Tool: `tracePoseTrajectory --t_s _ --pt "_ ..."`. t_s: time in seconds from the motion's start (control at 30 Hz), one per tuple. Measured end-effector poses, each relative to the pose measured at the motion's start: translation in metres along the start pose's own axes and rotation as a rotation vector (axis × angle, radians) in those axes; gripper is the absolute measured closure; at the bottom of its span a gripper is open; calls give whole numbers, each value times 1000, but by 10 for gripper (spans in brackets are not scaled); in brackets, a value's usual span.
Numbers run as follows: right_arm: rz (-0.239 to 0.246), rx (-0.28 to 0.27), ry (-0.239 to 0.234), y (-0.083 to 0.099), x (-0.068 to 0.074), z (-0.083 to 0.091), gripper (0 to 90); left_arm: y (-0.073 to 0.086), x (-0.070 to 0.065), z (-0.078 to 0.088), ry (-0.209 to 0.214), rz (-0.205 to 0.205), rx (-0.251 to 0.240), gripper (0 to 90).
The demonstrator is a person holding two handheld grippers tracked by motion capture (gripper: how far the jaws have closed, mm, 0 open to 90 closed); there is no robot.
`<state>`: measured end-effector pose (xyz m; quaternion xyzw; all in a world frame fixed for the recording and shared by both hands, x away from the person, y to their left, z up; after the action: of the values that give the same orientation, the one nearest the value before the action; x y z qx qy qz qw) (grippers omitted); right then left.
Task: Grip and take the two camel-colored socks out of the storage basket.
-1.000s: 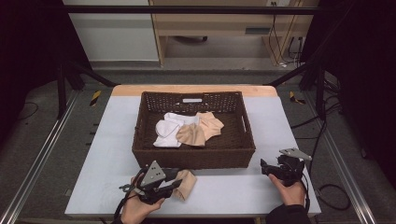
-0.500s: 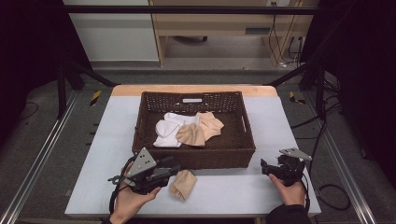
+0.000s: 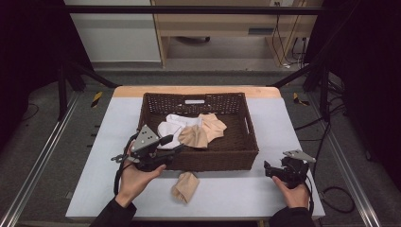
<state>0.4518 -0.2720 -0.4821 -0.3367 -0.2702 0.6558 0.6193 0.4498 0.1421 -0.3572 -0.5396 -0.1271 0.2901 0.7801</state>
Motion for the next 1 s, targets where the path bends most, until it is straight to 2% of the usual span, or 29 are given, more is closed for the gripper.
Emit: tracePoseTrajectory --t_s 0.13,0.33,0.53,0.67,0.77,1.0 --pt "-1 -2 -1 0 0 0 56 -10 4 -5 -8 2 -8 483" --pt "-5 -2 -2 0 0 0 56 -35 14 -18 -41 3 -1 471" --pt "6 -4 -2 0 0 -1 55 -47 23 -32 -73 11 5 460" --pt "0 -3 -2 0 0 0 56 -49 28 -42 -92 10 12 436" --pt "3 -1 0 0 1 -1 55 -50 35 -54 -99 38 21 432" --pt "1 -3 -2 0 1 -1 55 -49 49 -72 -140 54 16 420"
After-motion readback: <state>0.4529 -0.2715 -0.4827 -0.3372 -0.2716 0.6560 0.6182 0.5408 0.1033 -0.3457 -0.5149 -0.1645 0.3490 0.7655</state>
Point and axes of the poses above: each handheld gripper's, and its own axes: z roughly backward along the jaws, y roughly out of its underside, x roughly to its left, the point moved 2 cm from there along -z, roughly forward along the jaws, and after that the axes turned 10 degrees about y, right-handed, at the moved point
